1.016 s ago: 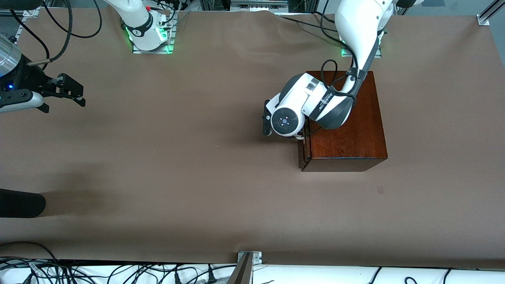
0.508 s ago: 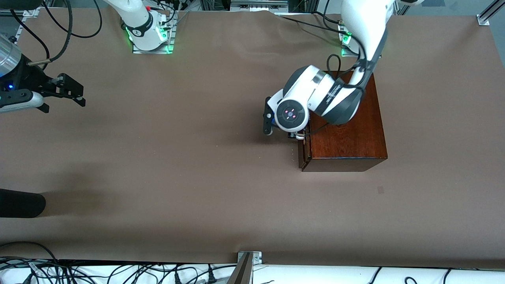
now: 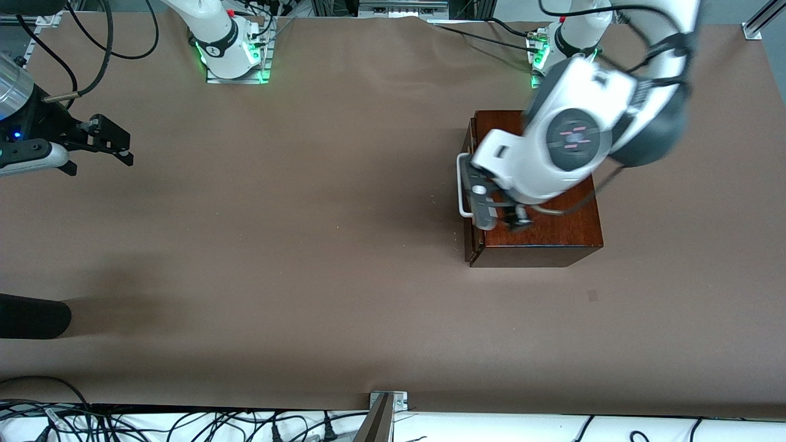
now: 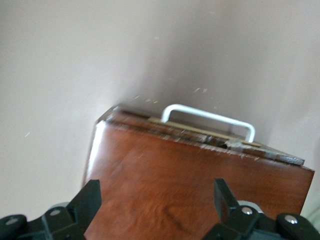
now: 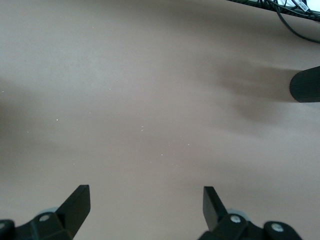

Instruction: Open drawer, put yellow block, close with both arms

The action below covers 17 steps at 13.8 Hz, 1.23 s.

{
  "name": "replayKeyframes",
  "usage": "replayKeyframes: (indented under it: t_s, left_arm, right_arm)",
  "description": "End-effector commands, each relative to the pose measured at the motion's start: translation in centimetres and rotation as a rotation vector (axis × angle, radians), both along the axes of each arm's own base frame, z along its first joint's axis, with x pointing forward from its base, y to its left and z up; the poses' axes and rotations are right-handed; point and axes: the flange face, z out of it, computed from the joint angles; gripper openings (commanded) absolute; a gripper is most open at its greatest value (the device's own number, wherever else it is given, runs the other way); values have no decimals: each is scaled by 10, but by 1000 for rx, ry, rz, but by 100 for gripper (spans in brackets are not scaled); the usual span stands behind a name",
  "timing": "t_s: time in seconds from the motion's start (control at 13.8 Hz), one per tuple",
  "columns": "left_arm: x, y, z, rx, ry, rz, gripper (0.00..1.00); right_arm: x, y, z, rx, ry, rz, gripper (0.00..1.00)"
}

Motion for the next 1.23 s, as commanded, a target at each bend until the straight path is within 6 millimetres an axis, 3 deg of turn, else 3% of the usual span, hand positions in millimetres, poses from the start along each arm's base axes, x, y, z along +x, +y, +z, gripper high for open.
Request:
replayKeyframes:
  t_s: [0.0, 0.15, 0.29, 0.51, 0.8, 1.16]
  left_arm:
    - [1, 30, 36, 28, -48, 170, 100]
    - [-20, 54, 50, 67, -44, 413, 100]
    - [-38, 93, 66, 84, -56, 630, 100]
    - [-50, 157, 73, 171, -108, 718, 100]
    - [-73, 182, 91, 225, -133, 832, 100]
    - [-71, 197, 89, 236, -121, 917, 100]
  right_arm:
    - [-1, 1, 4, 8, 1, -2, 100]
    - [-1, 1, 4, 8, 1, -2, 100]
    - [-1, -1, 3, 7, 3, -4, 100]
    - [-1, -2, 3, 7, 4, -4, 100]
    - [0, -2, 3, 7, 3, -4, 100]
    - [-1, -2, 3, 7, 4, -2, 100]
